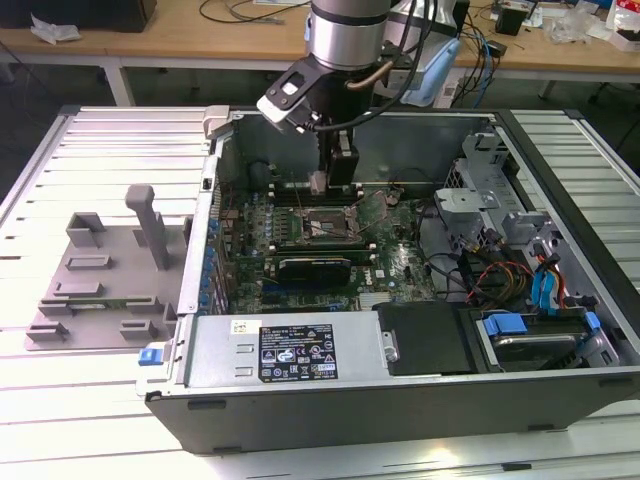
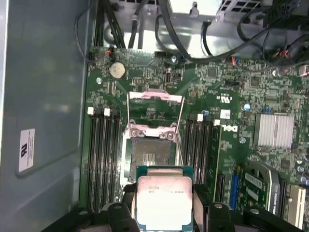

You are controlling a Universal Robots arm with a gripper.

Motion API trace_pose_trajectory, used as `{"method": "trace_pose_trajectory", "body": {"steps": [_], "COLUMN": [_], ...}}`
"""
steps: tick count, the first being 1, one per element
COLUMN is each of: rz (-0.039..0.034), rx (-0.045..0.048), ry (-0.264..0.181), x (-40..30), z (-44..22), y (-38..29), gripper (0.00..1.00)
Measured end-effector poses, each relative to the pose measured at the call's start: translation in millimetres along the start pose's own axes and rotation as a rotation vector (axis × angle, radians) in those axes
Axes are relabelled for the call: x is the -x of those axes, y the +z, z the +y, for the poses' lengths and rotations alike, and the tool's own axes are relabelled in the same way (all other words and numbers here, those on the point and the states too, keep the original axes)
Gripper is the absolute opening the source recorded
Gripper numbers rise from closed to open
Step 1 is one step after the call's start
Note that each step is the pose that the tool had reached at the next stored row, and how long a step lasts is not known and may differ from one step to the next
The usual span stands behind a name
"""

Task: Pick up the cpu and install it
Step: 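Place the cpu into insertion slot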

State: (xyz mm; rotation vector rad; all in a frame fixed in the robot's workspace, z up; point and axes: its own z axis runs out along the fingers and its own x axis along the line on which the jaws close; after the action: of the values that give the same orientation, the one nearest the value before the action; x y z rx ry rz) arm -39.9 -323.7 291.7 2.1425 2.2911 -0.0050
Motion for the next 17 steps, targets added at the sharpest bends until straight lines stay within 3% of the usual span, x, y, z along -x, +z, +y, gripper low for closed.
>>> {"method": "trace_pose_trajectory", "body": {"steps": [9,17], "rz": [-0.0003,-0.0002], "rx": [0.0015,0.0015], "ry": [-0.009,-0.009], "x": [-0.1,-0.1], "z": [0.0,0.0], "y": [15.4,20.4], "gripper": [0.55,0.55]}}
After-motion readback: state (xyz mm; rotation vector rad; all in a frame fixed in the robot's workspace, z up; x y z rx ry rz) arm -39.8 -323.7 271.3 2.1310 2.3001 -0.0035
